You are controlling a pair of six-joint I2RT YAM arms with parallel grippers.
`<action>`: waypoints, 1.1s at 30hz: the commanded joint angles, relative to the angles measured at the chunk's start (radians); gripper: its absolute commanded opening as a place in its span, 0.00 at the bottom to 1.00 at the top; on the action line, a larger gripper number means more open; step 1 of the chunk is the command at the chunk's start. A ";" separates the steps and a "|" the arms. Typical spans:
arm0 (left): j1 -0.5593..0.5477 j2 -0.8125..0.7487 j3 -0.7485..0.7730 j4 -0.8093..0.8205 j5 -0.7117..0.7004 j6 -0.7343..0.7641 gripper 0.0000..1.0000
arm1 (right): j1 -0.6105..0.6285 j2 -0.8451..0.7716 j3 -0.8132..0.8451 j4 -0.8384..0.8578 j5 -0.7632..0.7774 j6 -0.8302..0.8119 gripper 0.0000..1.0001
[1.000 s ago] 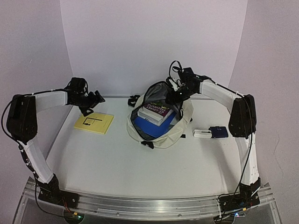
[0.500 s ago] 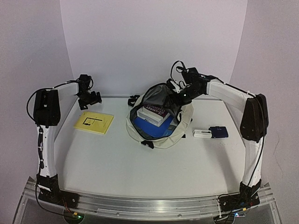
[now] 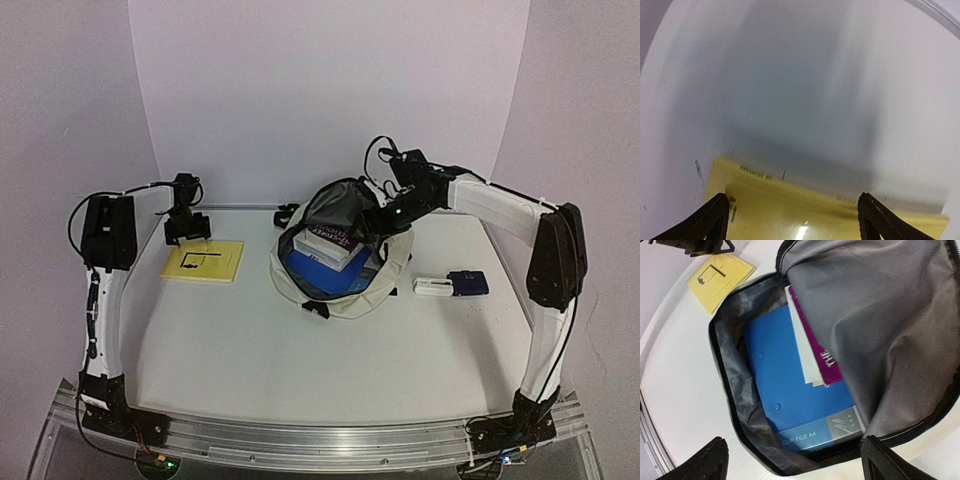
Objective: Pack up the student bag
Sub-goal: Move the book to the center of the board.
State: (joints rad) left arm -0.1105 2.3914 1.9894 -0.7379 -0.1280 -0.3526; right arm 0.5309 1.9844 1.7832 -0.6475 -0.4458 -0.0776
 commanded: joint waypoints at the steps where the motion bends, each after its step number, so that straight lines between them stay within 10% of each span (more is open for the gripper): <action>1: -0.042 -0.143 -0.242 -0.015 0.032 -0.050 0.85 | 0.083 -0.082 -0.046 0.008 -0.049 -0.014 0.91; 15: -0.334 -0.585 -0.702 0.048 0.087 -0.202 0.86 | 0.140 -0.114 -0.221 0.028 -0.220 -0.063 0.91; 33: -0.010 -0.106 0.040 -0.047 0.248 0.032 0.96 | 0.198 -0.266 -0.397 0.064 -0.222 -0.128 0.97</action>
State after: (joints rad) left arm -0.1400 2.1834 1.8880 -0.7211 0.0977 -0.3828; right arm 0.7261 1.7933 1.4053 -0.6073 -0.6527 -0.1687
